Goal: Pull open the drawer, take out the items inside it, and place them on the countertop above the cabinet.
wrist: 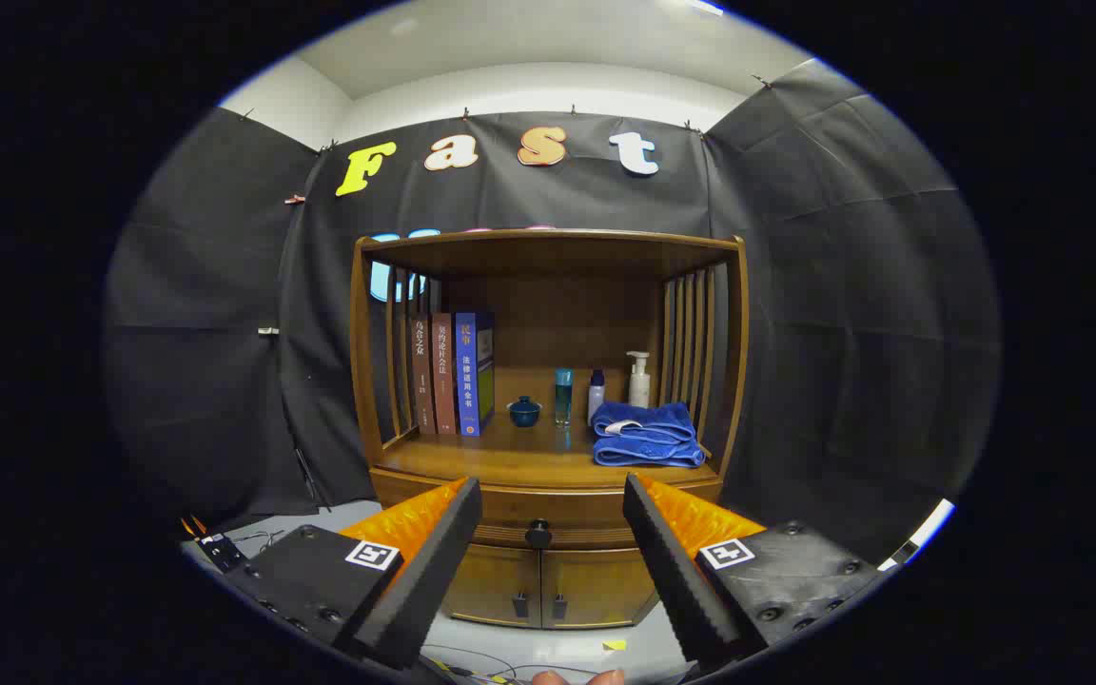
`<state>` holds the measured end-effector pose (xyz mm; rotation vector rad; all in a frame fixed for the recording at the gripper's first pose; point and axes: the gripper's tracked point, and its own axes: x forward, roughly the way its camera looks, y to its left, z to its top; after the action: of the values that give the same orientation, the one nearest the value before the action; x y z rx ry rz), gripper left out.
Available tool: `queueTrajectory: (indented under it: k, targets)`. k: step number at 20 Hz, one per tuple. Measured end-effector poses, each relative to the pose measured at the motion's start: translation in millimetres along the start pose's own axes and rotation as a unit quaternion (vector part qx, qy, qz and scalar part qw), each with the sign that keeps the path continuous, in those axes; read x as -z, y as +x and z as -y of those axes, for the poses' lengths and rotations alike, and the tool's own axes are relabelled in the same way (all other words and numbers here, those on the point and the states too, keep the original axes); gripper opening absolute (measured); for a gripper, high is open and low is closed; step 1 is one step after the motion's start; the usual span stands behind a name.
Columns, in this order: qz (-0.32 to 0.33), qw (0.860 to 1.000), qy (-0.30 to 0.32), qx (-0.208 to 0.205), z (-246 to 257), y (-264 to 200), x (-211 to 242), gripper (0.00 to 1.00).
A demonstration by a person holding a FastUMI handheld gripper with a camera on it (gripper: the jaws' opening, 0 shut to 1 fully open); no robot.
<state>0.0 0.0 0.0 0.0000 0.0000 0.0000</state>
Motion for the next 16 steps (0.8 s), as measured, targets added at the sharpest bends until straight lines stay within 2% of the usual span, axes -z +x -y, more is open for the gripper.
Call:
queueTrajectory:
  k: [16]
  targets:
    - [-0.007, 1.0, 0.0, -0.002, 0, 4, 11, 0.99]
